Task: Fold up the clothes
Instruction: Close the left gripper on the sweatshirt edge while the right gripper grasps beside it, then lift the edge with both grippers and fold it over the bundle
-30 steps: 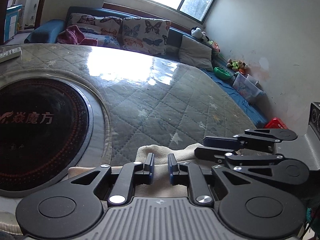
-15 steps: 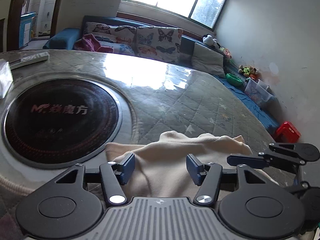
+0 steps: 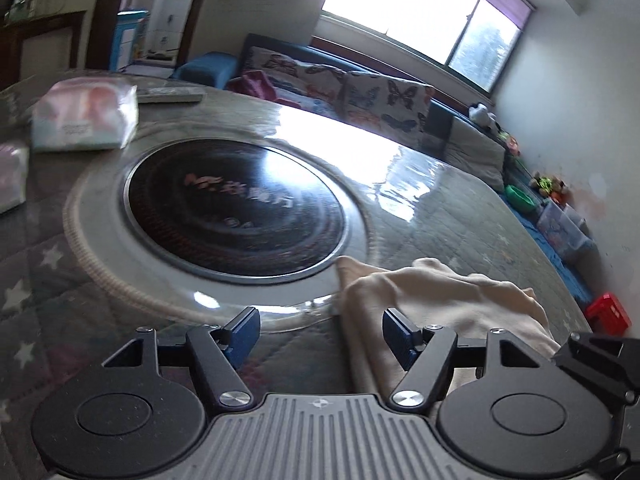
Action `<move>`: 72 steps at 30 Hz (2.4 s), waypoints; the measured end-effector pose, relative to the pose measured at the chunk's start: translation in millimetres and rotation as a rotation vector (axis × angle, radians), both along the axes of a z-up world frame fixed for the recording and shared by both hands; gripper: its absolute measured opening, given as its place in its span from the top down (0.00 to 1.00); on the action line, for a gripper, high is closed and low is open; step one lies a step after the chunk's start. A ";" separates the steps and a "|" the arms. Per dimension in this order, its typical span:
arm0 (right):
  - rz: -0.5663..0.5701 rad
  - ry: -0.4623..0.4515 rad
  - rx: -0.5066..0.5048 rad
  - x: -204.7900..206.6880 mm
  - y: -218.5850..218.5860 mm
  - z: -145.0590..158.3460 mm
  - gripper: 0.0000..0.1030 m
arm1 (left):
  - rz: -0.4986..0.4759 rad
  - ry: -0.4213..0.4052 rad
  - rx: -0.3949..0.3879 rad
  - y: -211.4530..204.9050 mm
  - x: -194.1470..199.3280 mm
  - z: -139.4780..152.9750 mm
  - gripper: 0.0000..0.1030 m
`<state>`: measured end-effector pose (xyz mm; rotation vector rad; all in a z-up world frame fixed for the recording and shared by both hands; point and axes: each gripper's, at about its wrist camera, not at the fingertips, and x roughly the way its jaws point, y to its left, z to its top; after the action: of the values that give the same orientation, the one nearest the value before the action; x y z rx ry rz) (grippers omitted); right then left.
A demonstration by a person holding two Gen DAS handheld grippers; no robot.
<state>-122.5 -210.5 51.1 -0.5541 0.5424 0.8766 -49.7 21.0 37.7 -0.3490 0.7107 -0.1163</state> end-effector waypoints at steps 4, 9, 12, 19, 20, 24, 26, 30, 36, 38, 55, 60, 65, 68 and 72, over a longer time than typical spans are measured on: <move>0.055 -0.033 -0.042 -10.6 19.6 -5.7 0.52 | 0.026 0.002 -0.035 10.6 -9.6 -1.4 0.31; 0.069 -0.037 -0.087 -14.9 37.8 -16.1 0.60 | 0.021 0.018 -0.124 12.0 -16.5 -4.1 0.31; 0.055 -0.031 -0.088 -14.3 41.5 -18.6 0.77 | 0.023 0.034 -0.188 11.6 -17.5 -5.0 0.31; -0.004 0.026 0.030 -3.0 21.9 2.5 0.86 | 0.029 0.089 -0.383 7.8 -8.2 -10.4 0.31; -0.011 0.032 0.048 -1.6 18.1 6.4 0.86 | 0.029 0.099 -0.413 6.5 -5.8 -11.4 0.31; -0.037 0.055 0.115 3.7 3.5 21.5 0.87 | 0.034 0.128 -0.509 -2.3 3.7 -13.8 0.30; -0.039 0.053 0.128 4.4 -1.6 25.1 0.87 | 0.055 0.142 -0.548 -5.3 7.3 -16.1 0.30; -0.044 0.056 0.153 6.0 -10.4 28.7 0.87 | 0.079 0.167 -0.609 -5.6 12.0 -25.5 0.32; -0.022 0.074 0.166 0.0 -17.2 27.1 0.88 | 0.097 0.205 -0.692 -4.4 18.5 -41.1 0.62; -0.015 0.085 0.172 -1.9 -19.0 25.2 0.88 | 0.103 0.218 -0.719 -3.9 20.7 -46.4 0.77; -0.463 0.132 0.237 43.0 -137.8 -3.8 0.76 | 0.083 0.204 -0.606 -6.9 29.2 -41.9 0.82; -0.622 0.159 0.302 67.3 -186.4 -17.6 0.63 | 0.070 0.192 -0.541 -17.2 31.3 -36.0 0.82; -0.661 0.224 0.370 89.3 -206.3 -32.6 0.62 | 0.066 0.184 -0.507 -24.4 31.8 -33.8 0.82; -0.650 0.247 0.402 93.6 -206.3 -35.2 0.69 | 0.063 0.169 -0.461 -29.2 30.9 -30.0 0.82; -0.624 0.245 0.428 91.1 -201.1 -31.2 0.90 | 0.047 0.156 -0.387 -39.1 32.3 -20.2 0.82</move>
<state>-31.3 -411.6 19.9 0.1226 0.6757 0.4369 -17.4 -18.1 17.5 -0.7503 0.8337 -0.1842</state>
